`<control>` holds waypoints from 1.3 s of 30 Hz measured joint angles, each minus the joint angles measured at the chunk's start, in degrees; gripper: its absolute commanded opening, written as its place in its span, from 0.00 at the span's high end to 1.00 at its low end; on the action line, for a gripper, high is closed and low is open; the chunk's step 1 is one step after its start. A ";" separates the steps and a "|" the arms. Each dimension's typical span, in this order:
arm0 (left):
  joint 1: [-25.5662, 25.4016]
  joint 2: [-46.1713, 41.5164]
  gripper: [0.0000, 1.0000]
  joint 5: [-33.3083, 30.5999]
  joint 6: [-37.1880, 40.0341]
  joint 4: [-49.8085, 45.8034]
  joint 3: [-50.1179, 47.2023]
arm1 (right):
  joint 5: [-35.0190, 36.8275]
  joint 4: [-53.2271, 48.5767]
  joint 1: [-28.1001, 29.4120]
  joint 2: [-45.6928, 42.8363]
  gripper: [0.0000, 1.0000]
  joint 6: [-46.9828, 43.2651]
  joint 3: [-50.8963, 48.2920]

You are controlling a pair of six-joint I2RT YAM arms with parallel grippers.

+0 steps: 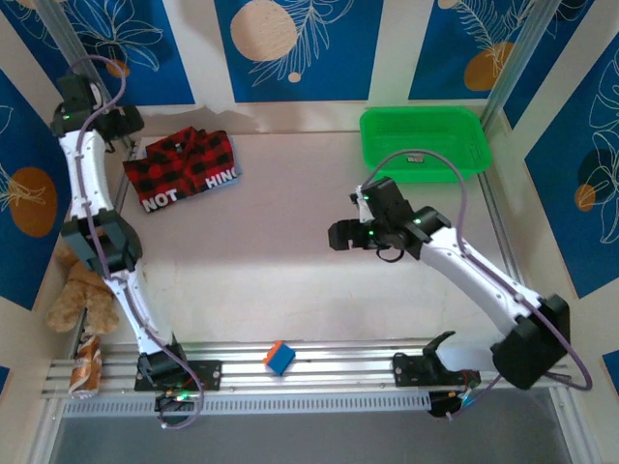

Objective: Fold and stack the long sleeve shirts

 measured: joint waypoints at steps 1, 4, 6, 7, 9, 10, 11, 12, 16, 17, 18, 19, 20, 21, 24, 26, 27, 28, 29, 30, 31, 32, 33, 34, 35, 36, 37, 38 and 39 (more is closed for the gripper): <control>-0.07 -3.52 0.00 0.09 -0.15 0.94 -2.08 | 0.11 -0.22 -0.83 -1.57 0.14 -0.17 -0.44; -0.39 -16.55 0.00 1.66 -0.46 6.01 -13.40 | 0.33 -0.98 -4.98 -7.08 0.13 -1.27 -2.97; -1.60 -27.32 0.00 2.47 -0.59 11.17 -26.18 | 0.57 -0.94 -8.31 -11.08 0.11 -2.12 -5.90; -2.54 -32.24 0.00 2.69 -0.61 13.97 -32.57 | 0.79 -0.92 -9.79 -12.70 0.10 -2.54 -7.23; -5.77 -44.85 0.00 3.30 -0.61 20.41 -49.53 | 1.42 -0.09 -13.40 -16.52 0.03 -3.37 -10.93; -7.52 -50.75 0.00 3.43 -0.66 23.23 -57.31 | 1.86 0.33 -14.73 -17.97 0.00 -3.56 -12.48; -9.33 -56.35 0.00 3.39 -0.81 25.79 -64.57 | 2.32 0.96 -16.44 -19.39 0.00 -3.74 -14.25; -11.15 -61.90 0.00 3.34 -1.07 27.71 -71.58 | 2.99 1.99 -17.97 -20.35 0.00 -3.50 -15.74; -14.08 -75.84 0.00 -0.24 -2.19 33.24 -91.32 | 4.26 9.27 -22.47 -19.91 0.01 -0.74 -19.08; -14.67 -78.01 0.00 -2.05 -2.34 34.77 -95.78 | 5.38 12.22 -22.75 -18.78 0.01 -0.11 -19.65; -15.21 -79.34 0.00 -4.04 -2.58 36.17 -99.49 | 6.56 15.13 -22.49 -17.22 0.00 0.00 -20.11; -15.58 -79.97 0.00 -5.73 -2.58 37.59 -102.75 | 7.82 18.08 -21.86 -15.43 0.00 -0.15 -20.59; -15.85 -80.21 0.00 -7.21 -2.49 39.87 -105.66 | 9.46 21.24 -21.09 -13.35 0.00 -0.72 -21.33; -16.09 -79.78 0.00 -8.90 -2.14 43.89 -109.04 | 11.23 24.30 -20.39 -11.45 0.00 -1.57 -22.36; -16.17 -74.62 0.00 -12.48 -0.15 55.10 -116.15 | 15.13 34.05 -19.58 -7.98 0.01 -5.29 -28.02; -16.17 -68.24 0.00 -13.18 1.16 63.01 -118.33 | 16.92 42.07 -20.26 -7.21 0.00 -8.17 -33.68; -16.17 -64.70 0.00 -13.27 1.75 66.64 -118.73 | 17.35 45.79 -20.96 -6.93 0.01 -9.31 -36.44; -16.17 -60.15 0.00 -13.27 2.43 70.60 -118.79 | 17.66 49.99 -22.12 -6.29 0.00 -10.47 -39.41; -16.20 -55.36 0.00 -13.11 3.02 75.01 -118.79 | 17.88 53.55 -23.45 -5.11 0.00 -11.28 -41.64; -16.20 -51.47 0.00 -12.85 3.52 78.68 -118.84 | 18.16 56.22 -24.50 -3.65 0.00 -11.87 -42.86; -16.20 -47.95 0.00 -12.20 3.78 82.07 -118.92 | 18.49 59.28 -25.51 -1.64 0.01 -12.50 -43.74; -16.20 -45.18 0.00 -11.32 3.87 84.72 -118.92 | 18.75 63.04 -26.32 0.13 0.01 -13.25 -44.59; -16.20 -43.08 0.00 -10.25 4.00 86.90 -118.86 | 18.67 66.75 -26.62 1.31 0.01 -13.86 -45.44; -16.24 -40.85 0.00 -8.87 4.37 89.35 -118.62 | 18.29 71.56 -26.86 2.69 0.01 -14.60 -46.45; -16.50 -38.66 0.00 -7.52 5.20 91.71 -118.29 | 17.86 75.38 -27.21 4.26 0.01 -15.06 -46.84; -16.90 -37.05 0.00 -6.75 5.73 93.61 -118.14 | 17.38 78.66 -27.45 6.03 0.01 -15.50 -46.93; -17.59 -34.95 0.00 -5.86 6.62 96.85 -118.11 | 16.52 83.49 -27.61 8.48 0.01 -16.06 -47.25; -18.21 -33.16 0.00 -4.94 7.08 99.34 -118.09 | 15.78 88.28 -27.52 11.37 0.01 -16.76 -47.63; -18.51 -32.39 0.00 -4.33 7.37 100.10 -118.09 | 15.45 90.84 -27.39 13.73 0.01 -17.33 -47.71</control>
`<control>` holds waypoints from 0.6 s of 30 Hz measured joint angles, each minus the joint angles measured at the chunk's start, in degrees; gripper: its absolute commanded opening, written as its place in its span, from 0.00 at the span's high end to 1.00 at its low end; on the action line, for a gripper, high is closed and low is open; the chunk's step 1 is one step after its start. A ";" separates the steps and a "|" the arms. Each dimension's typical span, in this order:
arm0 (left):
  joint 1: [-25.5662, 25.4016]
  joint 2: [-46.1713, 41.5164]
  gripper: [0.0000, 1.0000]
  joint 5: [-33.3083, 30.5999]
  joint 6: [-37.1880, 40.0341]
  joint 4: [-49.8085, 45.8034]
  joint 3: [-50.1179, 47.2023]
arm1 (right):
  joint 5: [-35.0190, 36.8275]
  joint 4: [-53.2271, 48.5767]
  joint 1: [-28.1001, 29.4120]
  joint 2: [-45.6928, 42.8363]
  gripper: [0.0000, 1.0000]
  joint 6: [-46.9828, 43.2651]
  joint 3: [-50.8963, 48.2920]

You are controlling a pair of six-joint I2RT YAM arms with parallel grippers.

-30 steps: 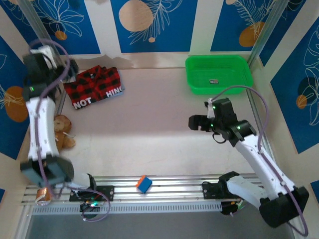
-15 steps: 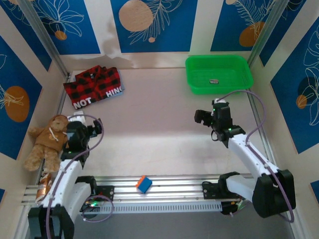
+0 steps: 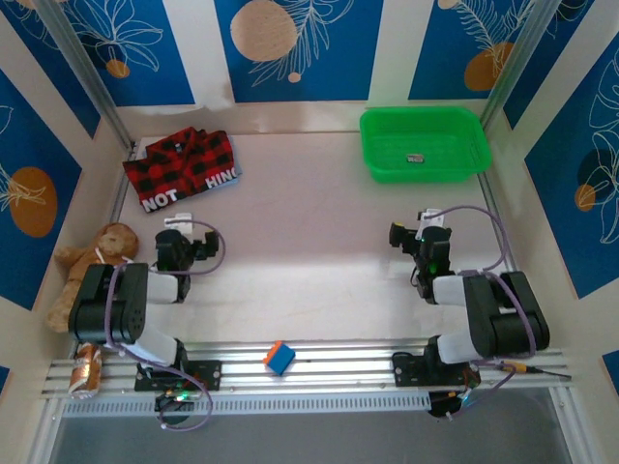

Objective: Fold and stack the long sleeve shirts

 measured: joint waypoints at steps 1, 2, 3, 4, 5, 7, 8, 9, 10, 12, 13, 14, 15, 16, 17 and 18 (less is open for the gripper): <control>-0.20 0.20 0.00 0.59 0.39 0.13 0.00 | -0.28 0.87 0.11 2.12 0.00 -0.39 0.33; -0.31 0.24 0.00 1.11 0.79 0.37 0.33 | -1.07 -1.03 -0.24 3.23 0.01 -0.42 1.49; -0.35 0.28 0.00 1.40 1.14 0.37 0.79 | -2.64 -2.32 -0.85 3.61 0.01 -0.35 2.60; -0.44 0.28 0.00 1.57 1.22 0.37 1.51 | -4.76 -2.60 -2.10 3.65 0.01 -0.11 3.76; -0.44 0.26 0.00 1.77 1.46 0.61 2.03 | -5.44 -2.64 -3.08 3.48 0.01 -0.13 4.79; -0.46 0.26 0.00 2.03 1.88 0.87 2.78 | -5.81 -2.51 -3.91 3.43 0.01 -0.17 6.19; -0.46 0.26 0.00 2.05 2.05 1.09 2.82 | -6.47 -2.43 -3.80 3.43 0.01 -0.17 6.51; -0.46 0.26 0.00 2.05 2.21 1.16 2.82 | -6.73 -2.38 -3.74 3.43 0.01 -0.20 6.54; -0.46 0.26 0.00 2.05 2.25 1.16 2.82 | -6.93 -2.49 -3.54 3.43 0.01 -0.20 6.54; -0.46 0.26 0.00 2.08 2.45 1.22 2.82 | -6.91 -2.64 -3.08 3.43 0.01 -0.17 6.54; -0.46 0.26 0.00 2.08 2.49 1.20 2.82 | -6.84 -2.60 -2.99 3.43 0.01 -0.15 6.54; -0.46 0.28 0.00 2.08 2.58 1.20 2.82 | -6.82 -2.64 -2.99 3.43 0.01 -0.15 6.54; -0.46 0.26 0.00 2.08 2.60 1.22 2.82 | -6.82 -2.64 -3.02 3.43 0.01 -0.15 6.54; -0.46 0.26 0.00 2.08 2.60 1.22 2.82 | -6.86 -2.64 -3.08 3.43 0.01 -0.13 6.54; -0.46 0.28 0.00 2.08 2.60 1.20 2.82 | -6.88 -2.64 -3.17 3.43 0.01 -0.13 6.54; -0.46 0.26 0.00 2.10 2.60 1.22 2.82 | -6.91 -2.64 -3.23 3.43 0.01 -0.13 6.54</control>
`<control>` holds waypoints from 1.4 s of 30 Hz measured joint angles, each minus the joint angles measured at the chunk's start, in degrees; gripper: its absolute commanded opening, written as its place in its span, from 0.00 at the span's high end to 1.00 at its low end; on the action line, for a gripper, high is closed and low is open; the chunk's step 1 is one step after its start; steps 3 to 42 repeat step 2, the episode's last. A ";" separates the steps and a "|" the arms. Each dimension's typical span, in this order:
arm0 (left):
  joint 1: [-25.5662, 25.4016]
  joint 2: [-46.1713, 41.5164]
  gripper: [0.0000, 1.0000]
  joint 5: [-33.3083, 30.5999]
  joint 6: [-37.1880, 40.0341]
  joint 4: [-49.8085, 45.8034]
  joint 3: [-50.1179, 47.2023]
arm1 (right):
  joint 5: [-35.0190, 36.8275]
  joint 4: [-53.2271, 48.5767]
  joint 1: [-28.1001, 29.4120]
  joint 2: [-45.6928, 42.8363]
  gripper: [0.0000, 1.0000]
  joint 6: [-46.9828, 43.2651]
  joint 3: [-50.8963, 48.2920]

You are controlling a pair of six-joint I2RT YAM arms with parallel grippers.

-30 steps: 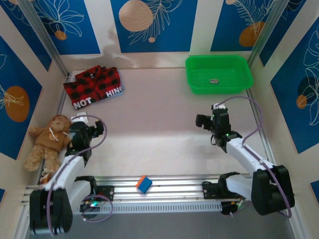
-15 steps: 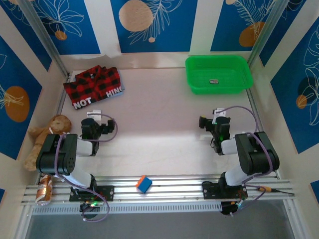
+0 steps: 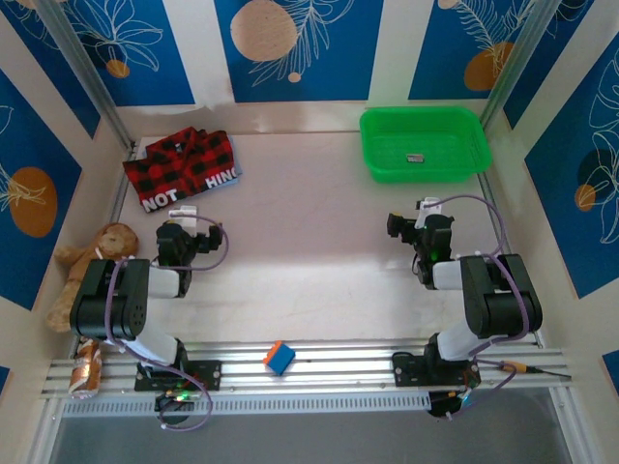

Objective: Fold and stack the long sleeve shirts

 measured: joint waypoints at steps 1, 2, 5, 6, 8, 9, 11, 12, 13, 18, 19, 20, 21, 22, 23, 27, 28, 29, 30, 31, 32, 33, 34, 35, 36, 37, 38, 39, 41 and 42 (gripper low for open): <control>0.00 0.00 0.00 -0.02 0.00 0.00 0.00 | 0.02 0.00 -0.04 0.00 0.01 0.00 0.00; 0.00 0.00 0.00 0.00 0.00 0.00 0.00 | 0.02 0.00 -0.04 0.00 0.01 0.00 0.00; 0.00 0.00 0.00 0.00 0.00 0.00 0.00 | 0.02 0.00 -0.04 0.00 0.01 0.00 0.00; 0.00 0.00 0.00 0.00 0.00 0.00 0.00 | 0.02 0.00 -0.04 0.00 0.01 0.00 0.00; 0.00 0.00 0.00 0.00 0.00 0.00 0.00 | 0.02 0.00 -0.04 0.00 0.01 0.00 0.00; 0.00 0.00 0.00 0.00 0.00 0.00 0.00 | 0.02 0.00 -0.04 0.00 0.01 0.00 0.00; 0.00 0.00 0.00 0.00 0.00 0.00 0.00 | 0.02 0.00 -0.04 0.00 0.01 0.00 0.00; 0.00 0.00 0.00 0.00 0.00 0.00 0.00 | 0.02 0.00 -0.04 0.00 0.01 0.00 0.00; 0.00 0.00 0.00 0.00 0.00 0.00 0.00 | 0.02 0.00 -0.04 0.00 0.01 0.00 0.00; 0.00 0.00 0.00 0.00 0.00 0.00 0.00 | 0.02 0.00 -0.04 0.00 0.01 0.00 0.00; 0.00 0.00 0.00 0.00 0.00 0.00 0.00 | 0.02 0.00 -0.04 0.00 0.01 0.00 0.00; 0.00 0.00 0.00 0.00 0.00 0.00 0.00 | 0.02 0.00 -0.04 0.00 0.01 0.00 0.00; 0.00 0.00 0.00 0.00 0.00 0.00 0.00 | 0.02 0.00 -0.04 0.00 0.01 0.00 0.00; 0.00 0.00 0.00 0.00 0.00 0.00 0.00 | 0.02 0.00 -0.04 0.00 0.01 0.00 0.00; 0.00 0.00 0.00 0.00 0.00 0.00 0.00 | 0.02 0.00 -0.04 0.00 0.01 0.00 0.00; 0.00 0.00 0.00 0.00 0.00 0.00 0.00 | 0.02 0.00 -0.04 0.00 0.01 0.00 0.00; 0.00 0.00 0.00 0.00 0.00 0.00 0.00 | 0.02 0.00 -0.04 0.00 0.01 0.00 0.00; 0.00 0.00 0.00 0.00 0.00 0.00 0.00 | 0.02 0.00 -0.04 0.00 0.01 0.00 0.00; 0.00 0.00 0.00 0.00 0.00 0.00 0.00 | 0.02 0.00 -0.04 0.00 0.01 0.00 0.00; 0.00 0.00 0.00 0.00 0.00 0.00 0.00 | 0.02 0.00 -0.04 0.00 0.01 0.00 0.00; 0.00 0.00 0.00 0.00 0.00 0.00 0.00 | 0.02 0.00 -0.04 0.00 0.01 0.00 0.00; 0.00 0.00 0.00 0.00 0.00 0.00 0.00 | 0.02 0.00 -0.04 0.00 0.01 0.00 0.00; 0.00 0.00 0.00 0.00 0.00 0.00 0.00 | 0.02 0.00 -0.04 0.00 0.01 0.00 0.00; 0.00 0.00 0.00 0.00 0.00 0.00 0.00 | 0.02 0.00 -0.04 0.00 0.01 0.00 0.00; 0.00 0.00 0.00 0.00 0.00 0.00 0.00 | 0.02 0.00 -0.04 0.00 0.01 0.00 0.00; 0.00 0.00 0.00 0.00 0.00 0.00 0.00 | 0.02 0.00 -0.04 0.00 0.01 0.00 0.00; 0.00 0.00 0.00 0.00 0.00 0.00 0.00 | 0.02 0.00 -0.04 0.00 0.01 0.00 0.00; 0.00 0.00 0.00 0.00 0.00 0.00 0.00 | 0.02 0.00 -0.04 0.00 0.01 0.00 0.00; 0.00 0.00 0.00 0.00 0.00 0.00 0.00 | 0.02 0.00 -0.04 0.00 0.01 0.00 0.00; 0.00 0.00 0.00 0.00 0.00 0.00 0.00 | 0.02 0.00 -0.04 0.00 0.01 0.00 0.00</control>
